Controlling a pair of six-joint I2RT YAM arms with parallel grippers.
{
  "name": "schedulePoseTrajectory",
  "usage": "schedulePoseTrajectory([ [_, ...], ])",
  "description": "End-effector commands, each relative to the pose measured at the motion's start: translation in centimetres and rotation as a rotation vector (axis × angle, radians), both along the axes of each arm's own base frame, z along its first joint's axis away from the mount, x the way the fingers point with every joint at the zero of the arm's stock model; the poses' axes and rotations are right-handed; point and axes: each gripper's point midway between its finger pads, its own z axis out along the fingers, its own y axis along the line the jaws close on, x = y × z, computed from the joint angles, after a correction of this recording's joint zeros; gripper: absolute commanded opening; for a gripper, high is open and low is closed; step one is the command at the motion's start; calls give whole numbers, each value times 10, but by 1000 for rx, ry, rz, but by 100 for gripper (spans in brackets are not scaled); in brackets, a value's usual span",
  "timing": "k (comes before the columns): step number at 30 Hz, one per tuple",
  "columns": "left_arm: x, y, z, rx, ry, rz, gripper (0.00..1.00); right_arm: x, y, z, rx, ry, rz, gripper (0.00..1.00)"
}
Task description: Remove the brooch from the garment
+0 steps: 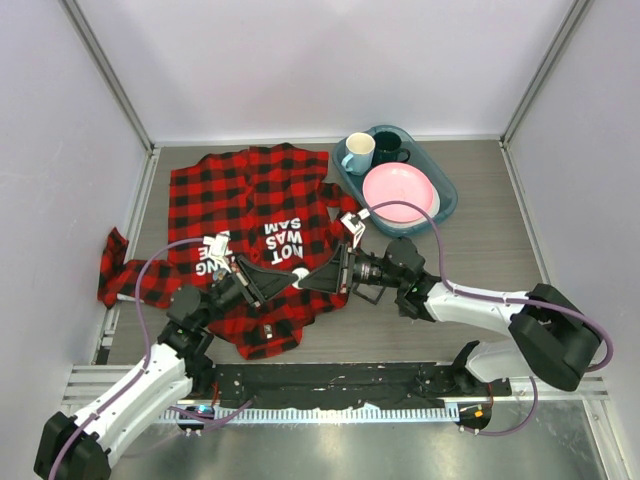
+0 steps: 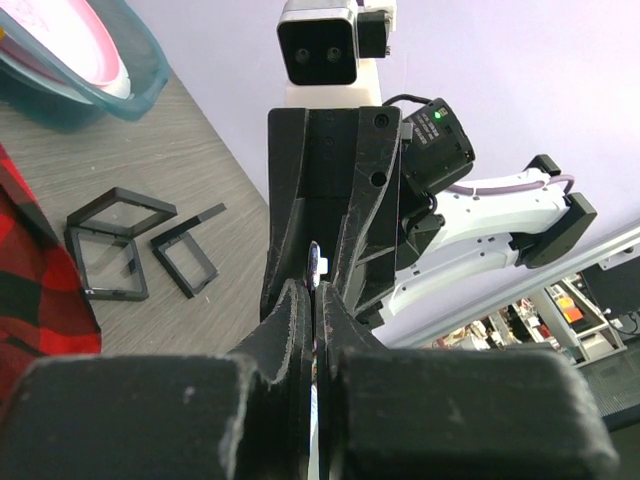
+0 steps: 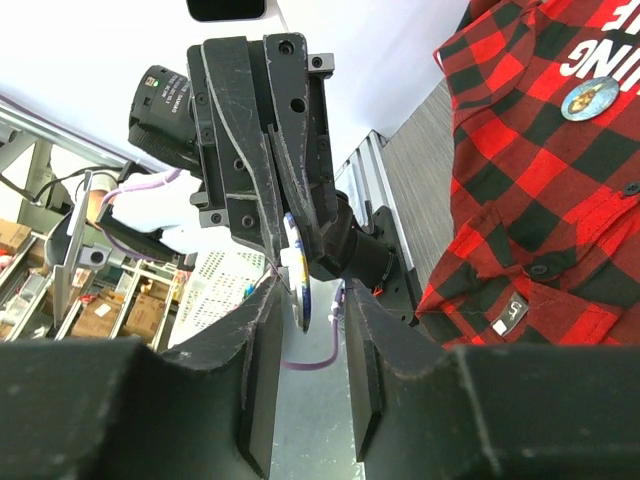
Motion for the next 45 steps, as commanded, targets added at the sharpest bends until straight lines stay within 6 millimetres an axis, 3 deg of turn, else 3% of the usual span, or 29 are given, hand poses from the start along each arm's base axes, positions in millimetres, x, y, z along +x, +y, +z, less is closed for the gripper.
schedulePoseTrajectory([
  [1,-7,-1,17,-21,-69,-26,0,20,1,-2,-5,20,-94,32],
  [10,-10,0,14,34,-109,-27,0,26,5,-18,-25,119,-117,23],
  [13,-10,0,9,88,-132,-23,0,25,6,-19,-16,146,-106,23],
  [22,-20,4,20,109,-237,-28,0,25,7,-18,33,220,-105,17],
  [28,-17,8,17,131,-220,5,0,23,3,-15,64,221,-125,13],
  [32,-9,12,10,137,-160,54,0,15,2,-8,77,178,-99,26],
  [33,-7,13,7,136,-144,62,0,10,1,-5,78,158,-77,34],
  [37,-3,14,-1,131,-90,80,0,-4,-6,-5,29,88,-35,49],
  [39,-2,13,-2,121,-72,78,0,-7,-10,-17,-40,48,-33,55],
  [42,-5,12,1,87,-77,64,0,-5,-17,-10,-85,-23,-67,56],
  [45,-7,10,-1,62,-61,46,0,-2,-22,-9,-138,-67,-92,51],
])
